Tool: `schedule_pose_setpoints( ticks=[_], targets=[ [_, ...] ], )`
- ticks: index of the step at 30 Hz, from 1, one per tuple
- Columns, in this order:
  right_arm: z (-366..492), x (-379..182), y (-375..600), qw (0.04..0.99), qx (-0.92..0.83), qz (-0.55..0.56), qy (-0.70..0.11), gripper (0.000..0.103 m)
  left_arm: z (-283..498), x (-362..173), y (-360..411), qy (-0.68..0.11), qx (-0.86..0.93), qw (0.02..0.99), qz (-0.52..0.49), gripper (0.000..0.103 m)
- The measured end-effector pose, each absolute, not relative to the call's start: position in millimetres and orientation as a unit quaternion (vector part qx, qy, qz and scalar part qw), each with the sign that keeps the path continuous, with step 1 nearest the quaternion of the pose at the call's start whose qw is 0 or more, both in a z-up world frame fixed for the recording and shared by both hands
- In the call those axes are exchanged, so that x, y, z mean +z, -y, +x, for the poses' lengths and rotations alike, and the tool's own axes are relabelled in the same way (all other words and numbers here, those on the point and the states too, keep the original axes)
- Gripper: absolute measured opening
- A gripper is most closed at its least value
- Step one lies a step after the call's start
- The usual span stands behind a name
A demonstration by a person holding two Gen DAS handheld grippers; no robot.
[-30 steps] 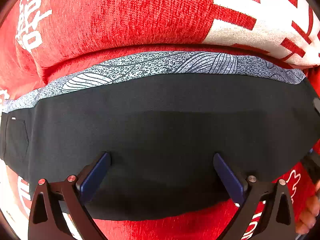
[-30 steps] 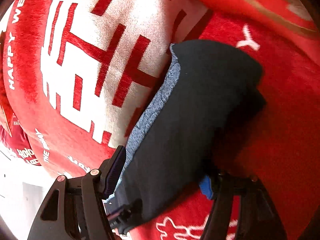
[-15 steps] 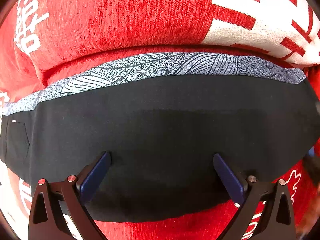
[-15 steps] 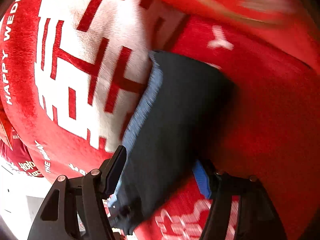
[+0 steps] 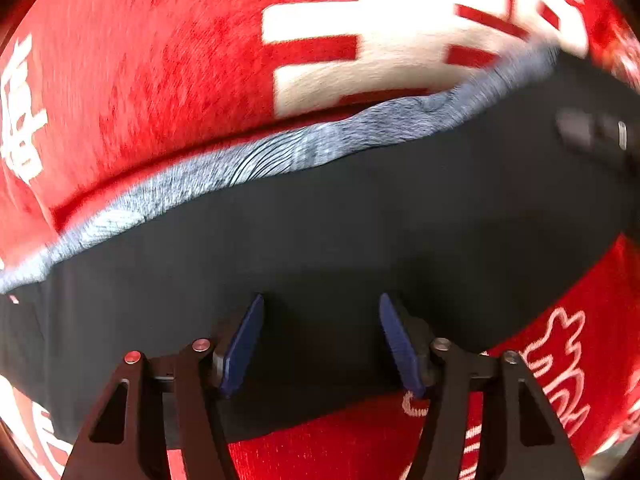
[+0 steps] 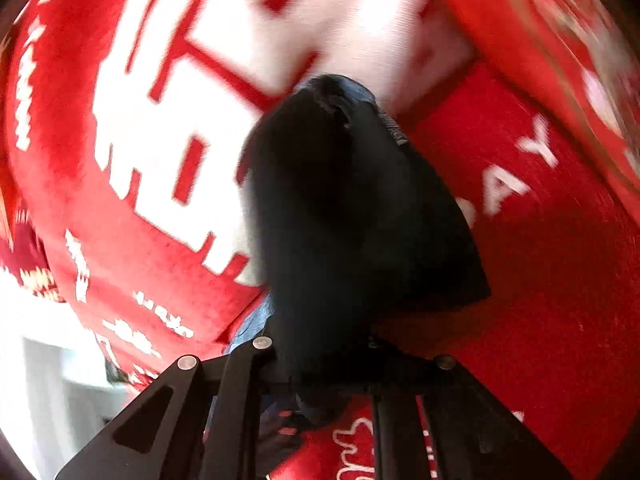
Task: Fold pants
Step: 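Grasp the trouser leg end with the right gripper and lift it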
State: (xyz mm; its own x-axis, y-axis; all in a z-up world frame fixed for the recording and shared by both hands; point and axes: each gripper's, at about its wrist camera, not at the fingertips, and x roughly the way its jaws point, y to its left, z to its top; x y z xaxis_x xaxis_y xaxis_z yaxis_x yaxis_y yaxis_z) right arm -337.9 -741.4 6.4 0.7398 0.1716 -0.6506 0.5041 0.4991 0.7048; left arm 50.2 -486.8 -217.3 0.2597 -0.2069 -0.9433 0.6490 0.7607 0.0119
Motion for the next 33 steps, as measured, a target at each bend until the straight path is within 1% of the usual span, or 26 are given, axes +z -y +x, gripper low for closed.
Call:
schedule_pose_setpoints(
  ticks=[3, 7, 10, 13, 15, 16, 17, 18, 21, 25, 27, 28, 29, 30, 31, 32, 33],
  targets=[
    [-318.4, 29.5, 717.3, 0.819, -0.088, 0.436, -0.363, 0.014, 55.6, -218.3, 477.4, -0.553, -0.280, 0.768, 0.164, 0.058],
    [-291.5, 50.0, 679.6, 0.839, -0.071, 0.371, -0.392, 0.014, 51.2, -218.0, 472.8, -0.535, -0.297, 0.773, 0.166, 0.058],
    [-270.8, 59.8, 650.7, 0.850, -0.066, 0.322, -0.412, 0.014, 58.2, -218.1, 462.2, -0.547, -0.312, 0.761, 0.155, 0.058],
    [-251.1, 67.0, 622.9, 0.856, -0.074, 0.273, -0.433, 0.014, 74.1, -208.0, 427.8, -0.581, -0.312, 0.741, 0.122, 0.058],
    [-239.5, 67.7, 602.4, 0.859, -0.082, 0.236, -0.447, 0.014, 83.5, -194.9, 398.2, -0.582, -0.295, 0.751, 0.105, 0.058],
    [-231.6, 65.6, 587.8, 0.860, -0.087, 0.215, -0.455, 0.014, 90.4, -188.5, 377.4, -0.578, -0.280, 0.759, 0.103, 0.063],
    [-225.3, 62.8, 575.2, 0.860, -0.091, 0.197, -0.462, 0.015, 96.5, -185.3, 361.9, -0.576, -0.267, 0.766, 0.104, 0.070],
    [-215.8, 56.3, 556.1, 0.859, -0.096, 0.171, -0.473, 0.015, 104.4, -183.0, 342.8, -0.574, -0.247, 0.774, 0.104, 0.084],
    [-192.6, 34.6, 506.5, 0.854, -0.101, 0.123, -0.496, 0.016, 133.6, -187.1, 289.8, -0.576, -0.195, 0.787, 0.107, 0.085],
    [-175.9, -7.5, 445.4, 0.837, -0.111, 0.045, -0.534, 0.019, 168.6, -209.5, 238.9, -0.599, -0.145, 0.782, 0.094, 0.085],
    [-168.4, -35.2, 417.1, 0.823, -0.119, -0.011, -0.556, 0.027, 176.1, -217.8, 225.5, -0.605, -0.134, 0.780, 0.094, 0.085],
    [-162.4, -43.6, 405.5, 0.818, -0.124, -0.039, -0.561, 0.029, 180.8, -223.1, 216.1, -0.611, -0.131, 0.776, 0.089, 0.085],
    [-159.5, -49.3, 395.3, 0.815, -0.127, -0.066, -0.561, 0.036, 179.5, -223.0, 208.5, -0.614, -0.130, 0.774, 0.085, 0.085],
    [-162.6, -51.9, 386.0, 0.816, -0.122, -0.088, -0.559, 0.050, 178.8, -225.3, 198.9, -0.616, -0.131, 0.773, 0.079, 0.085],
    [-163.9, -49.6, 376.8, 0.820, -0.110, -0.098, -0.554, 0.057, 179.5, -228.7, 195.5, -0.617, -0.133, 0.772, 0.076, 0.085],
    [-166.3, -45.2, 370.8, 0.824, -0.099, -0.099, -0.549, 0.064, 180.1, -231.7, 193.4, -0.616, -0.133, 0.773, 0.077, 0.085],
    [-170.0, -38.8, 365.5, 0.828, -0.087, -0.099, -0.544, 0.064, 182.1, -230.7, 190.4, -0.614, -0.134, 0.773, 0.079, 0.085]
  ],
)
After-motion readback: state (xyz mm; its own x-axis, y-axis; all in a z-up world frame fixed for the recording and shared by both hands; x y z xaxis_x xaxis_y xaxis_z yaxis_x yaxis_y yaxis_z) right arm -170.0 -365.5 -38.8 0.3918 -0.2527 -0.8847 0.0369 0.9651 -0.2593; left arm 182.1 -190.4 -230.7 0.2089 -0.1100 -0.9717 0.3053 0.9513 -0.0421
